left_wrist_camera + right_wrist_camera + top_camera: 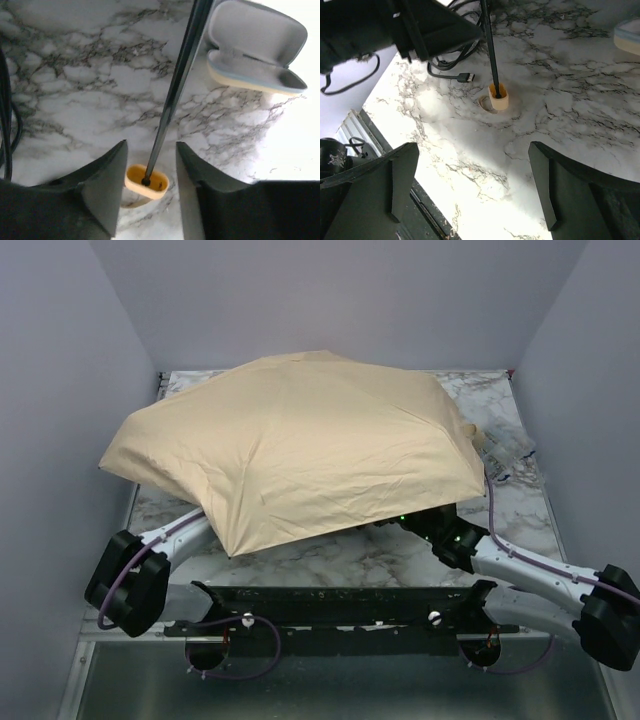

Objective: Open the umbrella

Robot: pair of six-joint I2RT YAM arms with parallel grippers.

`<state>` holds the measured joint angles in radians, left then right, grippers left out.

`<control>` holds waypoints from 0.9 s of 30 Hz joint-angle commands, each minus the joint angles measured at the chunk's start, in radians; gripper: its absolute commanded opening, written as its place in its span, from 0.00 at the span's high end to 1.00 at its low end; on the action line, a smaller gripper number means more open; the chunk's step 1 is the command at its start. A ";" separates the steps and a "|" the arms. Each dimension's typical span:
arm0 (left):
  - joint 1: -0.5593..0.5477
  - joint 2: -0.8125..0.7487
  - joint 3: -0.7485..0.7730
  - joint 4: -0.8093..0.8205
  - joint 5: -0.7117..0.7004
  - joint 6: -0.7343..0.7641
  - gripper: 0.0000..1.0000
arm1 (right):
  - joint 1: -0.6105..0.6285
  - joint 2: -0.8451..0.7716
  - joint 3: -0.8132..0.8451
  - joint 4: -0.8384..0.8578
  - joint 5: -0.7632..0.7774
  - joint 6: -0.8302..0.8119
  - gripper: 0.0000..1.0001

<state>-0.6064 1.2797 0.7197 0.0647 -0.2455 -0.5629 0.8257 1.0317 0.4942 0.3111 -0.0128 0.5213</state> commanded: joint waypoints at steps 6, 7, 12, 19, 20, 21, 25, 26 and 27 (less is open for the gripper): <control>0.098 0.199 0.190 0.099 0.170 0.013 0.72 | 0.008 -0.087 -0.039 -0.064 0.096 -0.014 0.00; 0.102 0.212 0.208 0.097 0.185 0.011 0.73 | 0.007 -0.085 -0.037 -0.065 0.099 -0.015 0.00; 0.100 0.173 0.226 0.038 0.282 0.005 0.59 | 0.008 -0.098 -0.029 -0.108 0.115 -0.022 0.00; 0.084 0.008 0.032 0.073 0.271 -0.040 0.09 | 0.007 -0.141 -0.049 -0.135 0.160 0.009 0.00; 0.074 -0.014 -0.004 0.085 0.268 -0.045 0.07 | 0.008 -0.141 -0.047 -0.142 0.165 0.011 0.00; 0.066 -0.041 -0.031 0.093 0.264 -0.049 0.06 | 0.008 -0.139 -0.047 -0.148 0.177 0.013 0.00; 0.035 -0.112 -0.125 0.146 0.255 -0.043 0.06 | 0.009 -0.147 -0.055 -0.154 0.219 0.005 0.00; 0.031 -0.124 -0.144 0.161 0.256 -0.037 0.06 | 0.007 -0.154 -0.061 -0.152 0.233 0.006 0.00; 0.027 -0.133 -0.162 0.176 0.258 -0.031 0.06 | 0.007 -0.158 -0.064 -0.149 0.240 0.005 0.00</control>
<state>-0.5579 1.1965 0.6186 0.1558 -0.0021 -0.5968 0.8257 0.8993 0.4526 0.1772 0.1490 0.5259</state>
